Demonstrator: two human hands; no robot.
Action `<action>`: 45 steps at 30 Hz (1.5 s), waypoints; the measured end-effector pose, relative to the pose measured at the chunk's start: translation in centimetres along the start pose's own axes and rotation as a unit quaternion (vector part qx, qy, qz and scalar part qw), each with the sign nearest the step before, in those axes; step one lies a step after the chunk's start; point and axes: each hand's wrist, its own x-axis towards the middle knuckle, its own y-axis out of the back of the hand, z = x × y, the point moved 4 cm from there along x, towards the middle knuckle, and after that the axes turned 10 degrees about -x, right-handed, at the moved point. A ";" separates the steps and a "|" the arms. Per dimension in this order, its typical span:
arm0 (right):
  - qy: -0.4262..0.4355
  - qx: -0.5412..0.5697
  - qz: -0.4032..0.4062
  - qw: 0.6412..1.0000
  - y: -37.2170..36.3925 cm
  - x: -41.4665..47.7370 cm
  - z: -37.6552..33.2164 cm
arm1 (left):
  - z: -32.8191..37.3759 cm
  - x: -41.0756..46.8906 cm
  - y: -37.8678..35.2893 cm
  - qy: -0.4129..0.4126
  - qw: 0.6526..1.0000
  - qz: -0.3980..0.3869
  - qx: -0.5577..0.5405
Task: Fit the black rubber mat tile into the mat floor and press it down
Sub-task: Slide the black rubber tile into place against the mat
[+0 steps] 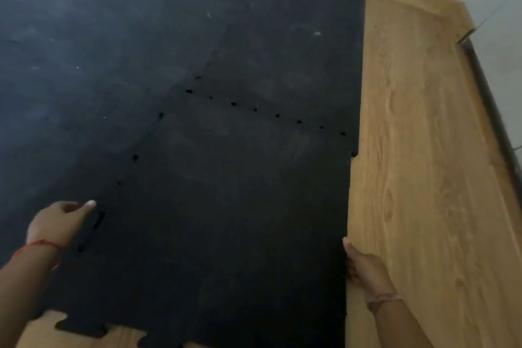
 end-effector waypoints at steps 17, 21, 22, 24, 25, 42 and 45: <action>0.053 0.003 0.025 0.998 0.6 2.5 -8.8 | 4.7 -0.5 -2.9 -0.102 0.972 -0.106 0.182; 0.045 0.049 -0.007 0.998 1.2 2.5 -8.8 | 4.9 -0.2 -2.6 -0.049 0.979 -0.122 0.155; 0.051 0.045 -0.003 0.998 1.5 2.5 -9.0 | 4.7 -0.1 -2.6 -0.042 0.982 -0.121 0.142; 0.050 0.032 0.024 0.998 2.5 2.6 -9.0 | 4.2 -0.1 -2.8 -0.033 0.985 -0.119 0.119; 0.039 0.031 0.038 0.998 2.9 2.6 -8.5 | 4.2 -0.2 -3.1 -0.035 0.986 -0.115 0.118; 0.047 -0.146 0.155 0.976 1.1 3.1 -5.6 | 5.5 -3.5 -0.7 -0.012 0.997 0.015 -0.076; 0.097 -0.157 0.172 0.968 0.0 2.3 -6.1 | 4.1 -5.5 -0.1 -0.007 0.999 0.022 -0.048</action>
